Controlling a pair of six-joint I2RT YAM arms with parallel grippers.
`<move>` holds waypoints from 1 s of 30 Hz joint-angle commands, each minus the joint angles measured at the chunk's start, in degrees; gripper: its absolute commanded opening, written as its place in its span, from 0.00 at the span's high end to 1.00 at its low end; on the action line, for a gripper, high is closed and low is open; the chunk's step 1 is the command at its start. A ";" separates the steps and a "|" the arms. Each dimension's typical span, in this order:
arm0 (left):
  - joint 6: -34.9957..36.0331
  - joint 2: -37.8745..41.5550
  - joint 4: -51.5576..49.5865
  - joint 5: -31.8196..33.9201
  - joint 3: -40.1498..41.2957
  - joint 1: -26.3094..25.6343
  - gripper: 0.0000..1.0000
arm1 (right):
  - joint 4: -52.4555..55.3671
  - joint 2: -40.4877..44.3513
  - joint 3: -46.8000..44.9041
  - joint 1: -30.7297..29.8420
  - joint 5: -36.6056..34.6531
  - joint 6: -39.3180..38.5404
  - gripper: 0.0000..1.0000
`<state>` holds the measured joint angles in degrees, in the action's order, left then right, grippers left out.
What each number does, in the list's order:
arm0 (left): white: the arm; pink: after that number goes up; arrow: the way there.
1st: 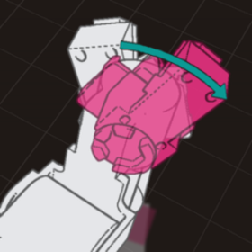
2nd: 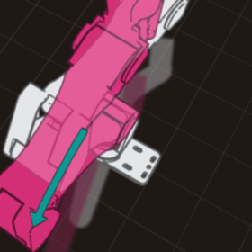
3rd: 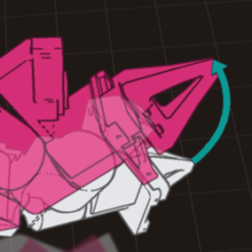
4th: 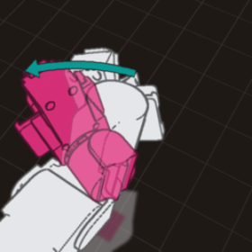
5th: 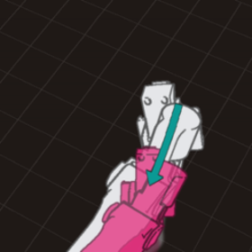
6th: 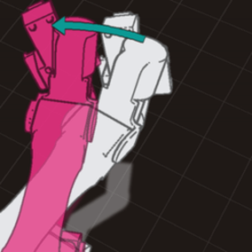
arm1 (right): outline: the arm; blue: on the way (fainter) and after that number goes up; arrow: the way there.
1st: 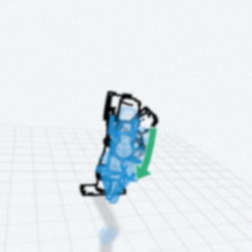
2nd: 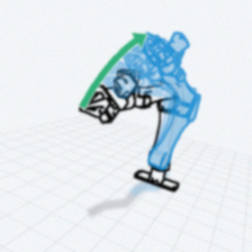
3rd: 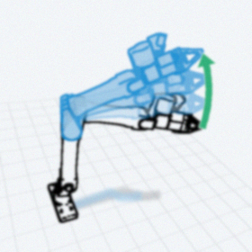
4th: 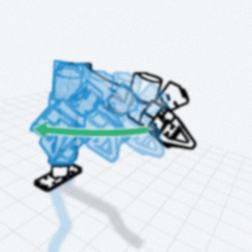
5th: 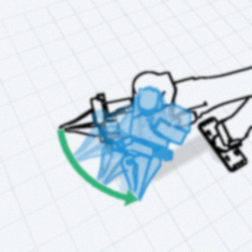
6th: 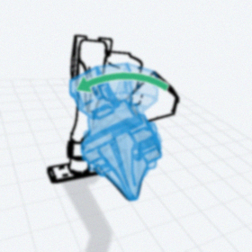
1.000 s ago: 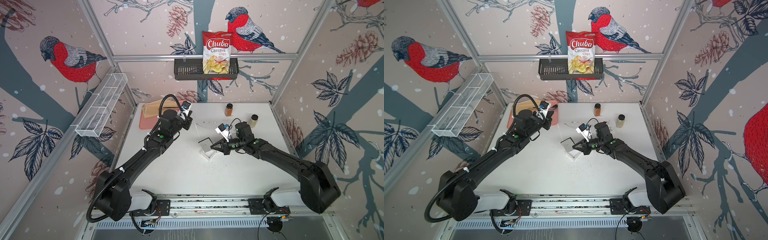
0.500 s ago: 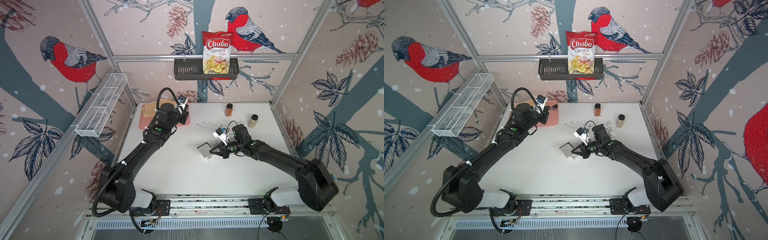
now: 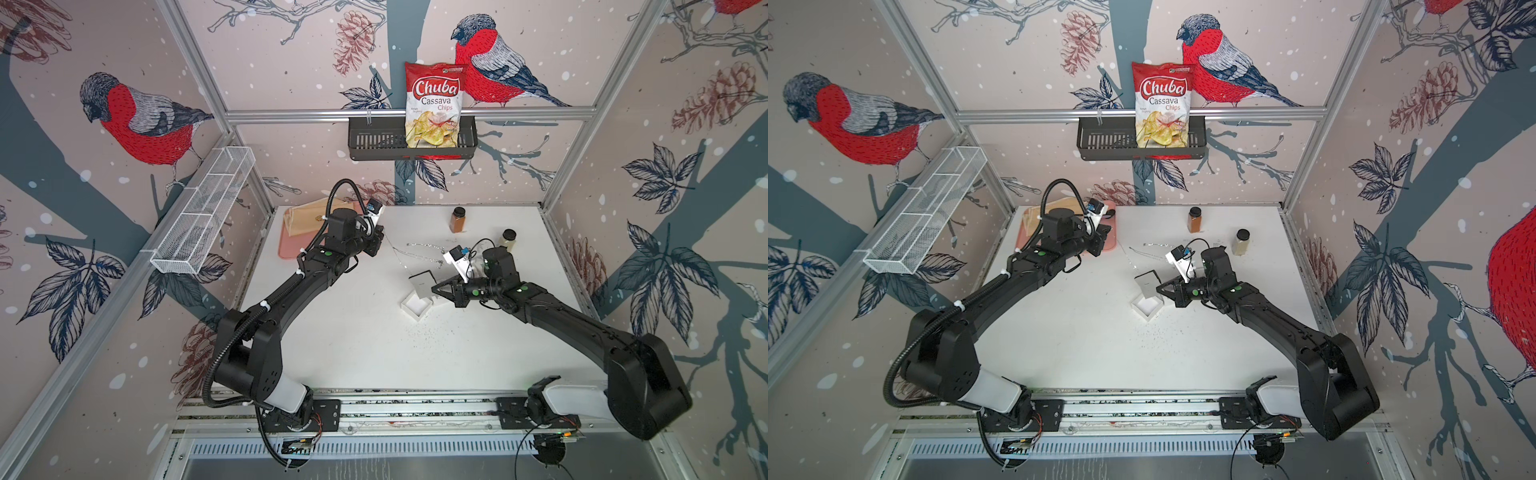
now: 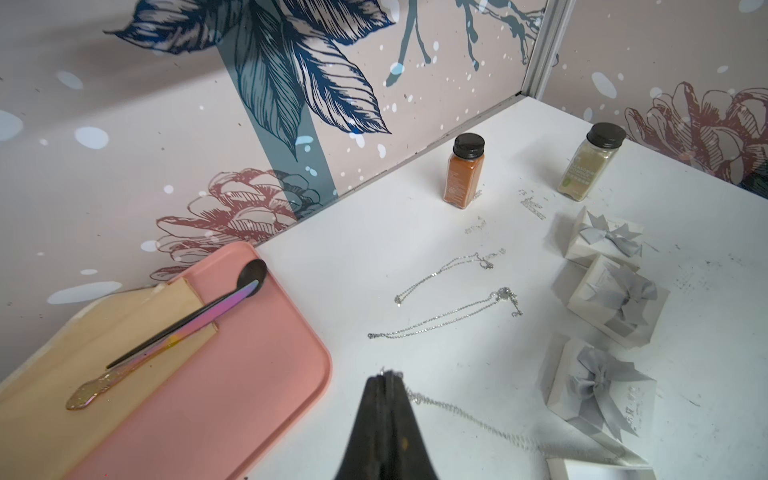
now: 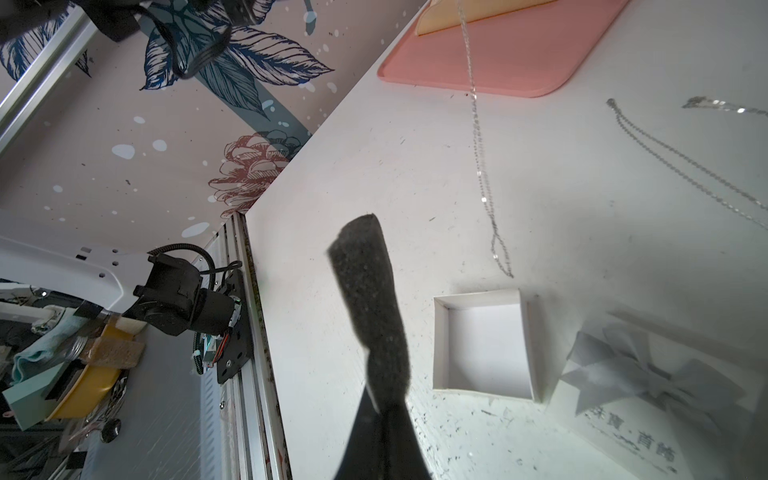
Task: Take the necklace out of the lift-off lid jewelry box
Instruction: Place the necklace at the center of the board.
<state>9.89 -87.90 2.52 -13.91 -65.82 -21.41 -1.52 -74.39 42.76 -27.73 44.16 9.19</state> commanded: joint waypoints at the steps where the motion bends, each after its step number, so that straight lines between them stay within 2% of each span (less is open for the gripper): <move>1: -2.63 -1.18 0.97 -3.13 0.60 0.14 1.00 | -2.91 0.83 -0.22 1.22 -1.30 1.74 0.99; 19: -4.43 -5.54 1.52 -3.13 2.70 0.58 1.00 | -3.94 -0.31 0.28 3.46 -1.62 3.09 0.99; 30: -5.41 -7.11 2.72 -6.42 1.95 0.60 1.00 | -4.02 -0.04 0.17 3.96 -1.88 3.12 0.99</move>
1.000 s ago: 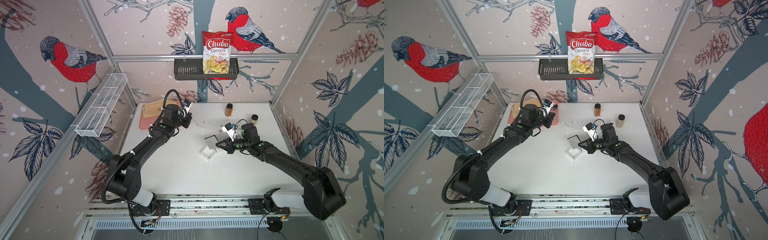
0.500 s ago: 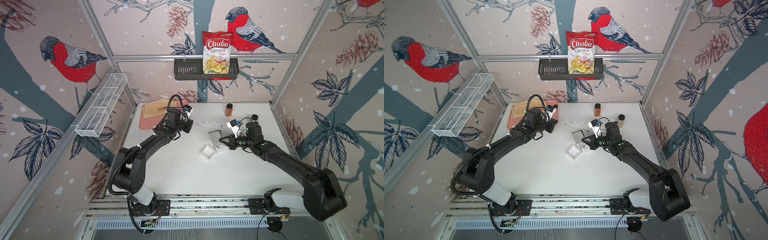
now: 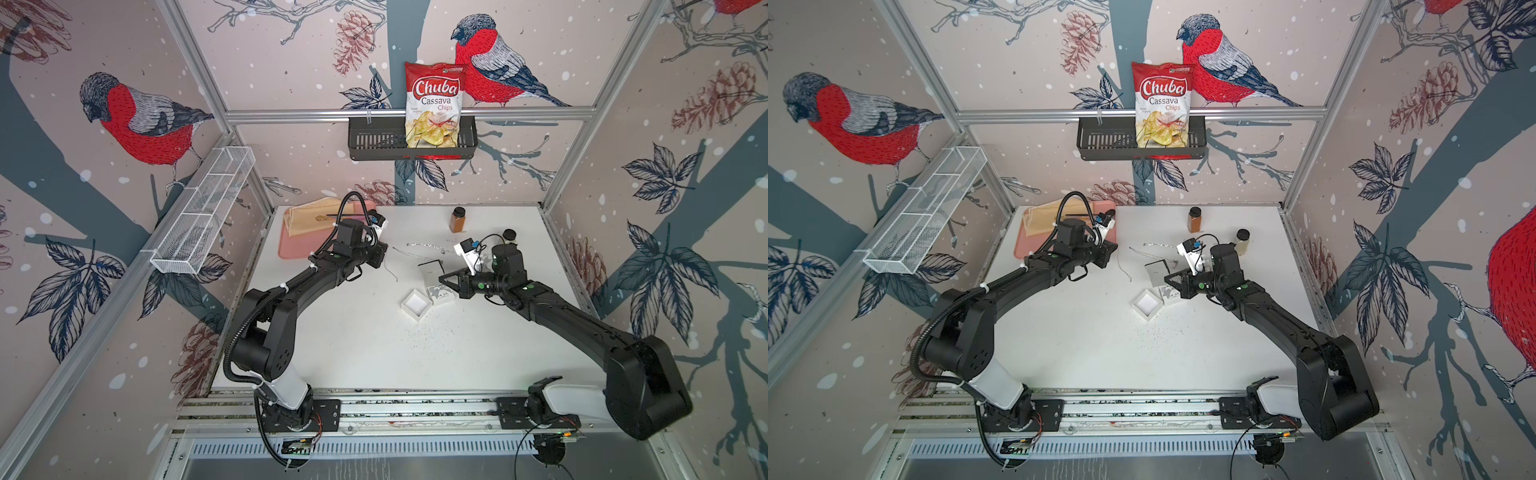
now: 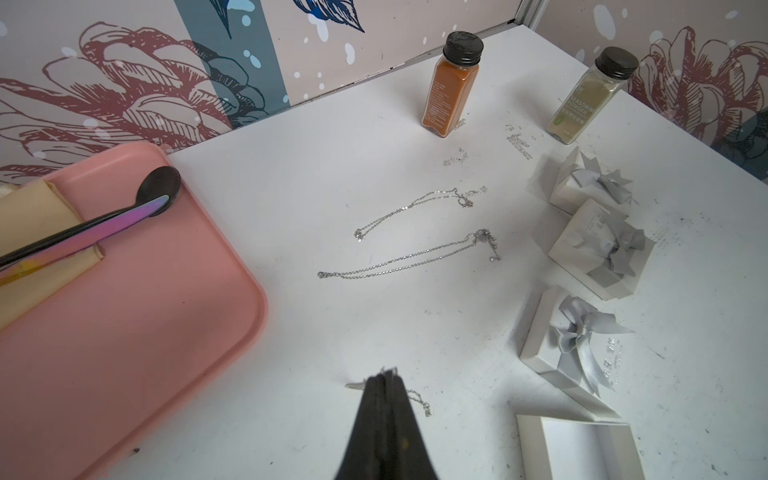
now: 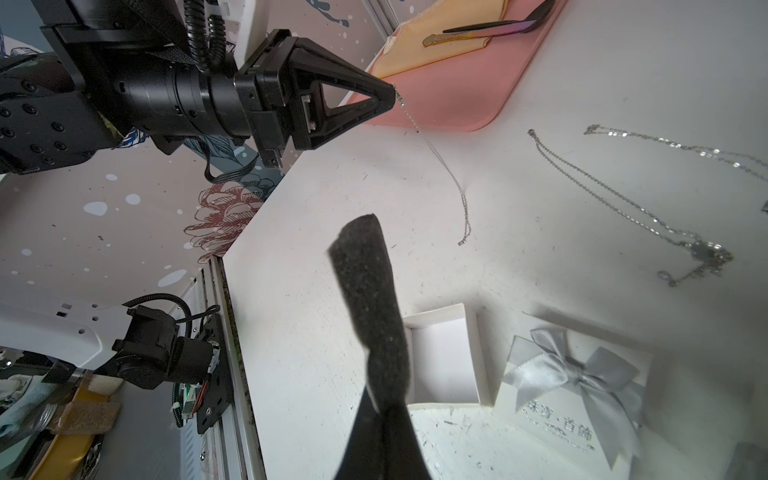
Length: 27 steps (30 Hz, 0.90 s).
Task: Take the necklace out of the lift-off lid jewelry box
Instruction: Place the necklace at the center of the board.
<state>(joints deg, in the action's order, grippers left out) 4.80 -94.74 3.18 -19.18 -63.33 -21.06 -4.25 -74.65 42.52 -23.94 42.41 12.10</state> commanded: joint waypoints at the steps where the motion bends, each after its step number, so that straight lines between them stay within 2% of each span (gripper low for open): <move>1: -0.38 -0.26 1.97 -0.64 -0.74 0.24 1.00 | -1.29 0.26 0.40 0.21 -0.12 0.23 0.99; 6: -0.23 0.16 0.23 2.18 -2.67 1.05 1.00 | -1.32 0.25 0.20 0.35 -0.09 0.17 0.99; 12: 0.29 1.87 -2.07 3.15 -5.48 3.63 1.00 | -1.73 -0.13 0.19 0.56 0.13 0.29 0.99; 18: 1.62 2.76 -3.32 3.95 -6.51 3.98 1.00 | -1.76 -0.09 0.10 0.63 0.13 0.25 0.99; 22: 4.06 1.33 -3.01 -2.07 -6.45 3.93 1.00 | -1.79 -0.40 0.19 0.66 0.13 0.29 0.99; 27: 0.03 -3.37 -0.08 -9.00 -6.62 3.86 1.00 | -1.76 -0.61 0.19 0.77 0.13 0.26 0.99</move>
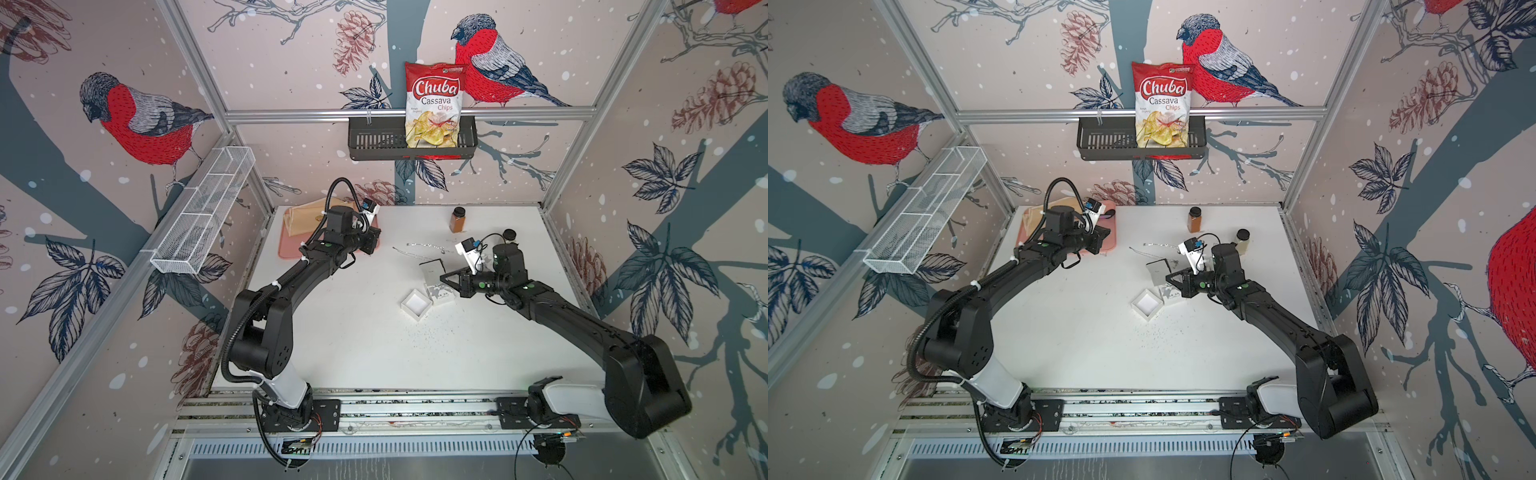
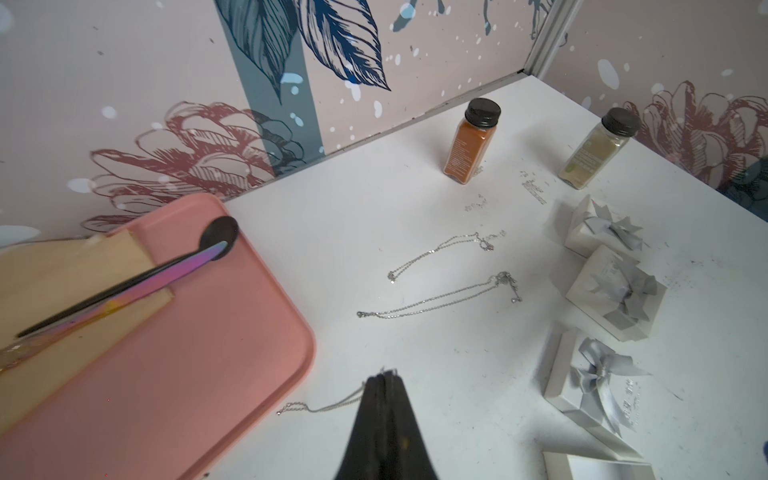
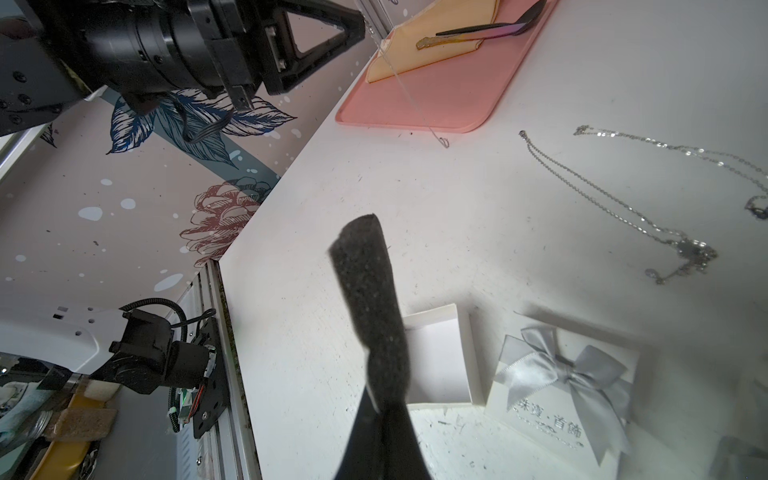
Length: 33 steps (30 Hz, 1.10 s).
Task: Take the necklace out of the lift-off lid jewelry box
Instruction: Place the necklace at the center of the board.
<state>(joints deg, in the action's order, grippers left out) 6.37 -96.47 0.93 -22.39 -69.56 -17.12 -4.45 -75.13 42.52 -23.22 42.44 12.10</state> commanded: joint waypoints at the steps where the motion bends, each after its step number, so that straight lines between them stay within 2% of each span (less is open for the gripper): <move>1: -2.24 -2.64 2.90 -6.56 -0.44 -0.30 1.00 | -1.62 -0.24 0.19 0.16 0.15 0.25 0.99; 8: -4.77 -7.75 6.55 -8.57 -0.49 -2.17 1.00 | -0.91 0.38 0.08 0.35 -0.24 0.16 0.99; 13: -5.72 -10.91 8.36 -8.19 -0.74 -5.70 1.00 | -1.51 -0.47 0.27 0.77 -0.07 0.55 0.99; 19: -6.75 -15.99 8.06 -8.20 -3.37 -8.51 1.00 | -1.40 -0.72 0.52 1.04 -0.03 0.52 0.99; 33: -6.14 -23.21 5.61 -10.24 -7.30 -11.14 1.00 | -2.00 -0.68 -0.16 2.39 -0.27 1.43 1.00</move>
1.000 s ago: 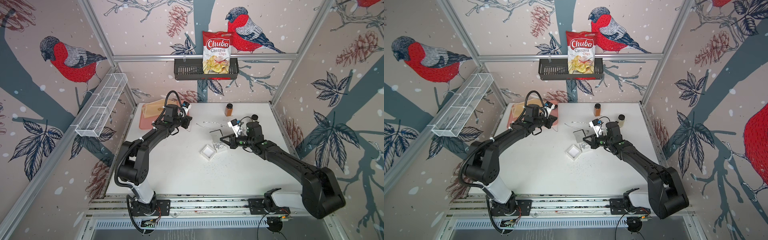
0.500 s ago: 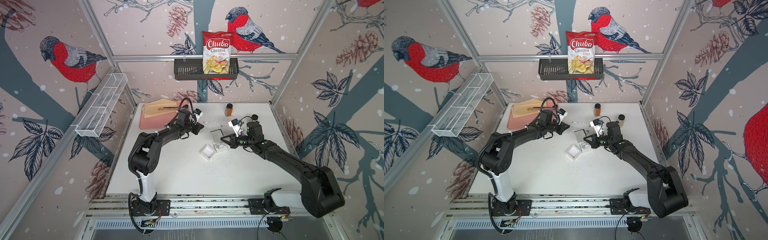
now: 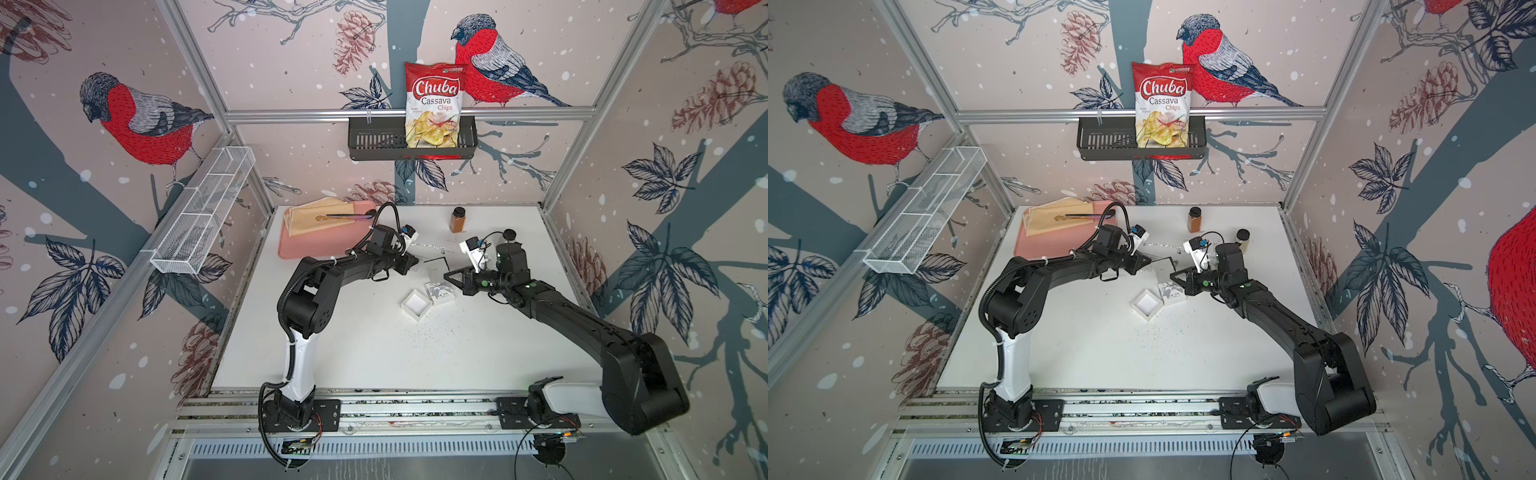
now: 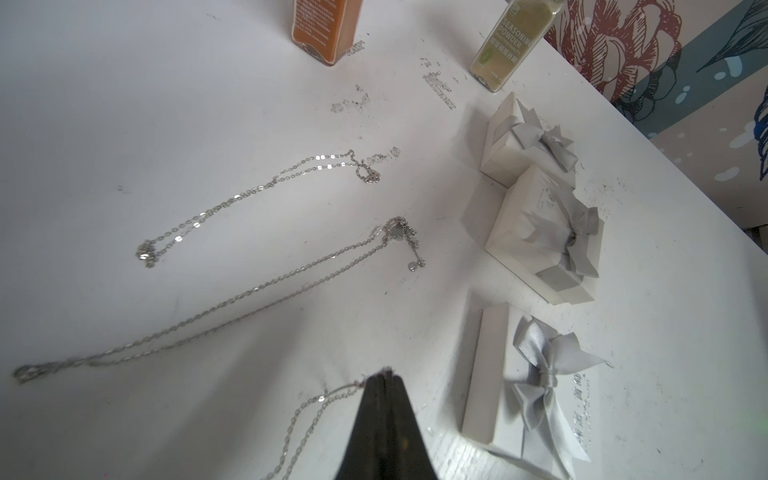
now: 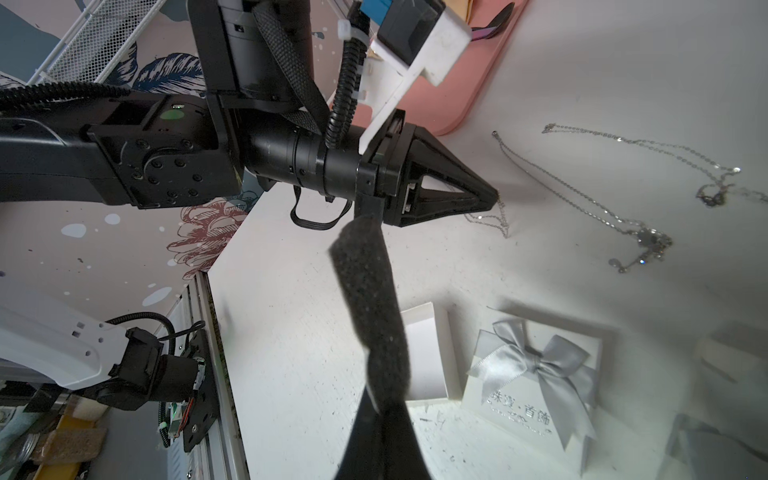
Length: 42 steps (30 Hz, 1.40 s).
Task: Take the necklace out of the lift-off lid jewelry box
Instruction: Place the necklace at the center of the board.
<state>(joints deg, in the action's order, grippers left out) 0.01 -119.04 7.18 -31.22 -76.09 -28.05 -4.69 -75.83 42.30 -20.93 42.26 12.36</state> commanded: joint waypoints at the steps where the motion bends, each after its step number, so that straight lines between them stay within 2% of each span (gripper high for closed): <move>1: 0.22 -0.83 -0.77 -1.60 -0.90 -0.33 1.00 | -1.66 0.04 0.13 0.18 -0.14 1.17 1.00; 14: 0.62 -3.64 -4.24 -3.74 -3.65 -0.88 1.00 | -1.55 0.35 0.05 0.66 -1.28 2.04 1.00; 24: 0.51 -5.48 -5.40 -4.07 -5.28 -1.43 0.96 | -1.72 0.60 -0.20 0.85 -1.48 2.44 1.00; 35: 0.42 -4.98 -5.62 -4.79 -5.85 -1.48 0.77 | -1.56 0.58 -0.29 0.92 -1.39 2.70 1.00; 42: 0.60 -2.70 -6.96 -3.45 -5.88 -1.27 0.75 | 1.09 0.88 0.28 0.59 -1.88 1.80 1.00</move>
<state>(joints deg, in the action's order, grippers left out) 0.03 -123.57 1.30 -34.59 -81.89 -29.50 -4.54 -75.24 42.11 -20.01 40.97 14.92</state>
